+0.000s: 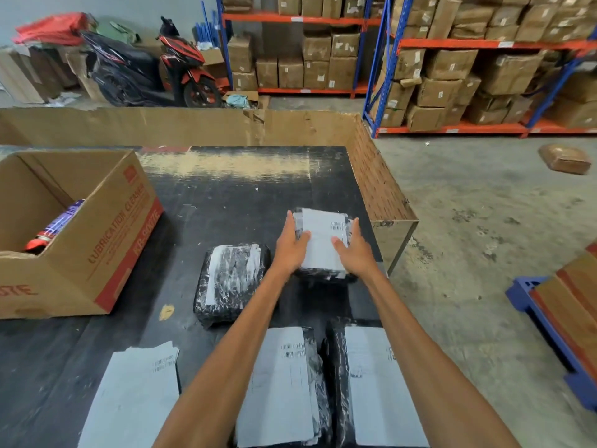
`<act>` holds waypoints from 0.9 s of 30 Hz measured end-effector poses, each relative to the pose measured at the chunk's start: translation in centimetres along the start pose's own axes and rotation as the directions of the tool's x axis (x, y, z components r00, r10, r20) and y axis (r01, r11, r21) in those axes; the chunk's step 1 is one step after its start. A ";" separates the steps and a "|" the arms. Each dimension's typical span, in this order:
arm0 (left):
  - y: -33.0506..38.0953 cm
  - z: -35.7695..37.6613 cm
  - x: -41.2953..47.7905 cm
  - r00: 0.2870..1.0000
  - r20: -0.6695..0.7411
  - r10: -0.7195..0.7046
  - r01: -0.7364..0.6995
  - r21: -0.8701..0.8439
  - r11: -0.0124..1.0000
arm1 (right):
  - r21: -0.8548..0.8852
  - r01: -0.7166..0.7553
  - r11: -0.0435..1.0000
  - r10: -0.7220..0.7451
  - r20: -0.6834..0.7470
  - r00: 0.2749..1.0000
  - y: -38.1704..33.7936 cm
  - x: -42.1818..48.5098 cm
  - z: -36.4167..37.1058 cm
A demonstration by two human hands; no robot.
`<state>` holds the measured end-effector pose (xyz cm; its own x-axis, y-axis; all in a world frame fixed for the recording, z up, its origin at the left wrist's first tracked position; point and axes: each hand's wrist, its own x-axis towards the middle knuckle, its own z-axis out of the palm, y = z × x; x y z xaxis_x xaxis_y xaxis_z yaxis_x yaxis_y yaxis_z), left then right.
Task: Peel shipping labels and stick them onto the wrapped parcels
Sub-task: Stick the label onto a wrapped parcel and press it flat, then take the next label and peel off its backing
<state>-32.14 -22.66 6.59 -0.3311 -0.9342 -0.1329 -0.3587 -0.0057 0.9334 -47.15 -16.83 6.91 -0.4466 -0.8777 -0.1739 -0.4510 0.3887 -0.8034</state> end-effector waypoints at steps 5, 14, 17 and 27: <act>6.3 -0.2 -6.7 0.987 -0.098 0.126 -0.137 -0.118 0.984 | 0.041 0.147 0.988 -0.138 -0.172 0.975 -4.8 -7.7 -5.6; 5.0 4.1 -23.4 0.991 0.059 0.117 -0.093 -0.306 0.947 | 0.119 -0.007 0.993 0.030 -0.196 0.980 0.4 -23.9 -9.6; 2.3 5.7 -24.8 0.989 0.144 0.039 -0.001 -0.254 0.967 | 0.048 -0.103 0.993 0.109 -0.137 0.985 3.3 -25.2 -8.8; 2.4 -0.4 -28.0 0.993 0.069 0.097 -0.087 -0.139 0.987 | -0.236 0.060 0.970 -0.144 -0.356 0.923 -0.4 -26.2 -5.3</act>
<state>-23.41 3.30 12.69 -0.4241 -0.9033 -0.0645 -0.2040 0.0259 0.9786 -39.36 7.48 14.85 -0.6223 -0.7667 0.1576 -0.6469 0.3905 -0.6550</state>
